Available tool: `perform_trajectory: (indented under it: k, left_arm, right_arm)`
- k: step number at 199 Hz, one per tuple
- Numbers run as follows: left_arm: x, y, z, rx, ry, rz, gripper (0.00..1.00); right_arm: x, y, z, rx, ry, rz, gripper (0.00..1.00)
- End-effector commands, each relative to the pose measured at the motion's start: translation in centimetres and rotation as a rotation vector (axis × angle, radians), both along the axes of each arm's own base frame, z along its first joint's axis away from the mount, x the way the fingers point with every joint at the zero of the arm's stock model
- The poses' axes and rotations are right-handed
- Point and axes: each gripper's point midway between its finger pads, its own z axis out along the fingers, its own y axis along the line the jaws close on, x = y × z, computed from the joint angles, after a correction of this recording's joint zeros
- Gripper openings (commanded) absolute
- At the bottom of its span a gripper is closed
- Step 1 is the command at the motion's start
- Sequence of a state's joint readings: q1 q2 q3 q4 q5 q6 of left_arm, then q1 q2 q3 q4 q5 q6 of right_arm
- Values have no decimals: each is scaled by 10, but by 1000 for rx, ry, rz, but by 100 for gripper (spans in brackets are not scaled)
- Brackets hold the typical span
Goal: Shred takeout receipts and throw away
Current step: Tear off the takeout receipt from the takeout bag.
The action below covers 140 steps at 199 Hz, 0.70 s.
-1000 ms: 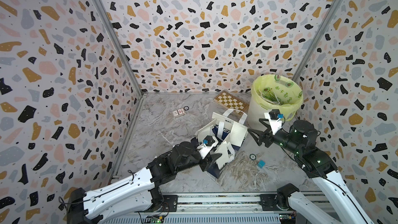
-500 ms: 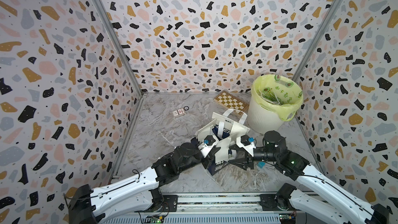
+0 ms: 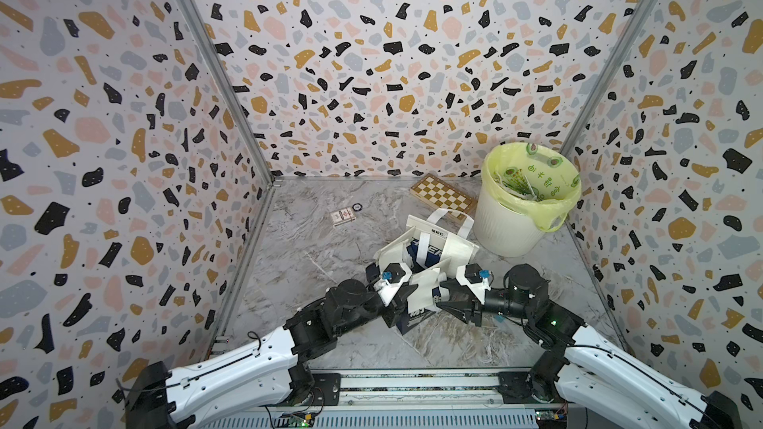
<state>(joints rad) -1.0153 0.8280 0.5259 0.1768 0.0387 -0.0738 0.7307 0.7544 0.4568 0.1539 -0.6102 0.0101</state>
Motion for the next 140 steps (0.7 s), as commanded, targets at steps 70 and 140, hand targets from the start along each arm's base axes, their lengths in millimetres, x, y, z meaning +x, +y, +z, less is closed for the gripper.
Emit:
perform_trajectory:
  k: [70,140]
  left_arm:
    - [-1,2,10,-78,10,-11,8]
    - [-3,0,7,-104,39,-23,7]
  right_arm:
    - [10,10,22,89,-22,-1,56]
    - [10,19,24,117,-9,38,55]
